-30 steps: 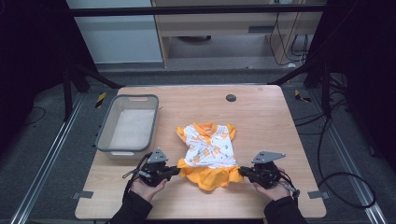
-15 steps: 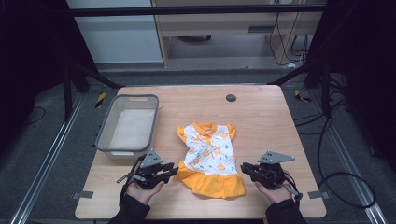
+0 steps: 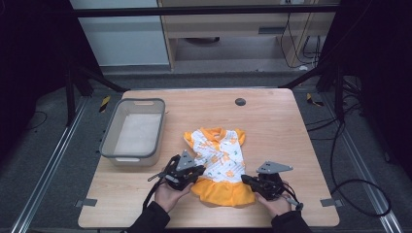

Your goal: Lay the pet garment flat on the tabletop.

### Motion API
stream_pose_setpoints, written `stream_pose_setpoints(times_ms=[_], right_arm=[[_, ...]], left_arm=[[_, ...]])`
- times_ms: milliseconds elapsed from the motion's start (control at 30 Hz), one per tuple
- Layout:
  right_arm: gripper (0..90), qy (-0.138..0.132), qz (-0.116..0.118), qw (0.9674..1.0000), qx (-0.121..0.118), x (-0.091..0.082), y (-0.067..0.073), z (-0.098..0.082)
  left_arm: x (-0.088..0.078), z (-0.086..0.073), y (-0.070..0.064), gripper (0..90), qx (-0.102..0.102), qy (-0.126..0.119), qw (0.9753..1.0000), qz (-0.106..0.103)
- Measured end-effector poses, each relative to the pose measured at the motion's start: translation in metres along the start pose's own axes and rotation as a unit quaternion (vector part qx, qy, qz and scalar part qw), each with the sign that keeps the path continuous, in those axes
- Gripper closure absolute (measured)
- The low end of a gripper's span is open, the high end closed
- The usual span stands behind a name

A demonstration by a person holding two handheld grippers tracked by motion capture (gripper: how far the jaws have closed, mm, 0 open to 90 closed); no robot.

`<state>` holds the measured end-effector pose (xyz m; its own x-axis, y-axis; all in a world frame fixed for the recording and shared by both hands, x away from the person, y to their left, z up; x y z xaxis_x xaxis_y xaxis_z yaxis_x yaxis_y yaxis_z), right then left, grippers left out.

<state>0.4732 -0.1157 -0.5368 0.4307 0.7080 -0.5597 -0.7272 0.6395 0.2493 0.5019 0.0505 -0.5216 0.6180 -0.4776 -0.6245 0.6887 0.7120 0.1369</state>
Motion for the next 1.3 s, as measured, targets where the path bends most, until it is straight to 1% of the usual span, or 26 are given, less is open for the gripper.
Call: stream_pose_setpoints(times_ms=[67, 100, 133, 167, 200, 233, 333, 400, 500, 667, 733, 767, 867, 900, 933, 967, 1000, 1033, 1067, 1100, 1133, 1200, 1233, 1267, 1300], right_arm=[[89.8, 0.01, -0.001, 0.9999, -0.002, 0.006, 0.001, -0.003], [89.8, 0.024, 0.001, 0.9997, -0.005, 0.01, 0.001, -0.007], [89.8, 0.024, 0.001, 0.9997, -0.005, 0.01, 0.001, -0.007], [89.7, 0.033, 0.003, 0.9994, -0.004, 0.012, 0.001, -0.01], [89.6, 0.04, 0.003, 0.9992, -0.005, 0.013, 0.001, -0.012], [89.6, 0.043, 0.007, 0.999, -0.003, 0.014, 0.001, -0.013], [89.4, 0.057, 0.009, 0.9983, -0.001, 0.015, 0.001, -0.017], [89.1, 0.064, 0.009, 0.9979, -0.007, 0.016, 0.002, -0.02], [88.3, 0.08, 0.01, 0.9967, -0.008, 0.016, 0.003, -0.024], [87.8, 0.088, 0.014, 0.9959, -0.012, 0.016, 0.004, -0.027], [88.2, 0.093, 0.016, 0.9954, -0.013, 0.015, 0.005, -0.028], [88.4, 0.095, 0.017, 0.9952, -0.017, 0.015, 0.006, -0.028], [88.9, 0.098, 0.02, 0.9948, -0.02, 0.014, 0.007, -0.029], [89.2, 0.092, 0.023, 0.9953, -0.017, 0.013, 0.007, -0.027], [89.2, 0.092, 0.023, 0.9953, -0.017, 0.013, 0.007, -0.027], [89.2, 0.084, 0.022, 0.9961, -0.017, 0.012, 0.007, -0.024], [88.4, 0.061, 0.017, 0.9977, -0.023, 0.008, 0.004, -0.015], [88.4, 0.061, 0.017, 0.9977, -0.023, 0.008, 0.004, -0.015], [86.0, 0.034, 0.005, 0.9989, -0.03, 0.003, -0.002, -0.002], [86.0, 0.034, 0.005, 0.9989, -0.03, 0.003, -0.002, -0.002], [84.3, 0.018, -0.002, 0.9993, -0.032, 0.002, -0.005, 0.006], [82.7, -0.011, -0.011, 0.9996, -0.025, -0.001, -0.012, 0.021], [80.4, -0.037, -0.014, 0.999, -0.019, -0.003, -0.017, 0.036], [80.4, -0.037, -0.014, 0.999, -0.019, -0.003, -0.017, 0.036], [79.6, -0.043, -0.017, 0.9987, -0.019, -0.003, -0.02, 0.043]], left_arm=[[0.007, -0.005, 0.002, 84.6, 0.006, 0.013, 0.9999, 0.008], [0.008, -0.009, 0.004, 84.6, 0.008, 0.019, 0.9997, 0.01], [0.01, -0.013, 0.005, 84.6, 0.008, 0.024, 0.9996, 0.012], [0.01, -0.016, 0.007, 84.6, 0.008, 0.031, 0.9994, 0.016], [0.01, -0.02, 0.009, 84.6, 0.006, 0.037, 0.9992, 0.015], [0.01, -0.022, 0.01, 84.5, 0.001, 0.039, 0.9991, 0.013], [0.006, -0.028, 0.01, 84.5, 0.001, 0.046, 0.9989, 0.009], [0.003, -0.032, 0.009, 84.1, 0.002, 0.05, 0.9987, 0.004], [-0.002, -0.038, 0.006, 83.7, -0.001, 0.059, 0.9983, -0.002], [-0.007, -0.049, 0.0, 83.6, -0.012, 0.075, 0.9969, -0.019], [-0.009, -0.051, -0.002, 83.5, -0.015, 0.078, 0.9966, -0.021], [-0.01, -0.051, -0.002, 83.4, -0.012, 0.076, 0.9968, -0.022], [-0.015, -0.047, 0.001, 82.0, -0.011, 0.064, 0.9978, -0.016], [-0.02, -0.044, 0.005, 80.5, -0.018, 0.055, 0.9983, -0.009], [-0.02, -0.044, 0.005, 78.3, -0.018, 0.055, 0.9983, -0.009], [-0.023, -0.043, 0.008, 78.3, -0.021, 0.051, 0.9985, -0.005], [-0.027, -0.042, 0.011, 71.3, -0.023, 0.044, 0.9987, 0.001], [-0.031, -0.042, 0.012, 71.3, -0.026, 0.041, 0.9988, 0.004], [-0.035, -0.043, 0.014, 67.9, -0.027, 0.036, 0.999, 0.007], [-0.039, -0.044, 0.016, 67.9, -0.026, 0.033, 0.999, 0.013], [-0.044, -0.046, 0.017, 65.4, -0.026, 0.029, 0.9991, 0.018], [-0.053, -0.05, 0.02, 60.0, -0.032, 0.024, 0.9989, 0.025], [-0.062, -0.054, 0.022, 57.0, -0.037, 0.018, 0.9988, 0.026], [-0.062, -0.054, 0.022, 55.3, -0.037, 0.018, 0.9988, 0.026], [-0.066, -0.057, 0.022, 55.3, -0.039, 0.017, 0.9987, 0.027]])
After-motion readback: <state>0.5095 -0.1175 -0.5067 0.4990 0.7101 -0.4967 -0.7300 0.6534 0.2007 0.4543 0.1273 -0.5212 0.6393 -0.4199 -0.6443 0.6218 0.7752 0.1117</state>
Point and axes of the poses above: each handheld gripper's, and its own axes: x roughly forward along the jaws, z roughly out of its top, y roughly to its left, the point moved 10 cm from there along x, roughly forward along the jaws, and after that the axes turned 9 degrees about z, right-handed, at the moved point
